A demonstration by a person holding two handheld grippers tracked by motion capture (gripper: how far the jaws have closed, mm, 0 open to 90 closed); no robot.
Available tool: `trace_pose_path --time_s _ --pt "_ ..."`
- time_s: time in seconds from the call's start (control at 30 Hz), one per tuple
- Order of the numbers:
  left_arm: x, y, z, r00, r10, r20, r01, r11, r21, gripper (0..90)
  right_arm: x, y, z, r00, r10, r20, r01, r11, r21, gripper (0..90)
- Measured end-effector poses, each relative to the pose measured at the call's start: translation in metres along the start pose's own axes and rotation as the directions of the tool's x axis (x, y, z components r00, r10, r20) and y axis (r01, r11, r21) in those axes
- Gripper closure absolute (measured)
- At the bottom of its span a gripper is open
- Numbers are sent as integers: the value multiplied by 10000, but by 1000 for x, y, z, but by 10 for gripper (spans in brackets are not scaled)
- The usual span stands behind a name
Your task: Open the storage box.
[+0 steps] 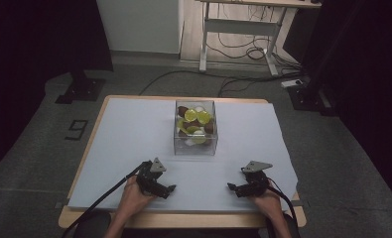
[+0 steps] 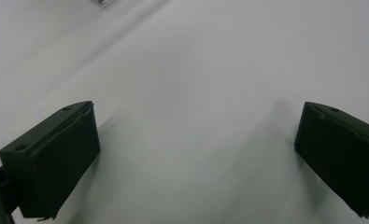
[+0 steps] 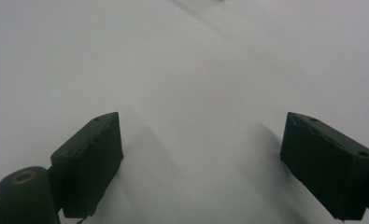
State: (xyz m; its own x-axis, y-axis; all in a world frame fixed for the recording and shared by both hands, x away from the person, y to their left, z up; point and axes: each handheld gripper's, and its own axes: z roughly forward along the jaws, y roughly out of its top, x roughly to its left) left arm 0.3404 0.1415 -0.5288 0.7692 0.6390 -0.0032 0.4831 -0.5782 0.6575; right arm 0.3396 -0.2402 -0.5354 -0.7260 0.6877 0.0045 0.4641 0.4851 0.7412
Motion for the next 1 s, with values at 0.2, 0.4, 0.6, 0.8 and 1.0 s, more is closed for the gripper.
trace_pose_path --time_s 0.2,0.4,0.6,0.8,1.0 --pt "0 0 0 10000 4 6 -4 10000 2 0 0 0 0 10000 -16 32 16 10000 11 127" --pt "0 0 0 10000 -6 1 6 10000 -1 0 1 0 0 10000 -19 43 19 10000 26 126" --pt "0 0 0 10000 4 -3 -4 10000 7 0 1 0 0 10000 21 59 -22 10000 34 126" --pt "0 0 0 10000 5 -15 -5 10000 -22 0 1 1 0 9999 136 75 -137 9999 100 128" --pt "-1 0 -2 10000 22 2 -22 10000 -36 12 2 3 -1 9996 222 147 -226 9995 233 132"
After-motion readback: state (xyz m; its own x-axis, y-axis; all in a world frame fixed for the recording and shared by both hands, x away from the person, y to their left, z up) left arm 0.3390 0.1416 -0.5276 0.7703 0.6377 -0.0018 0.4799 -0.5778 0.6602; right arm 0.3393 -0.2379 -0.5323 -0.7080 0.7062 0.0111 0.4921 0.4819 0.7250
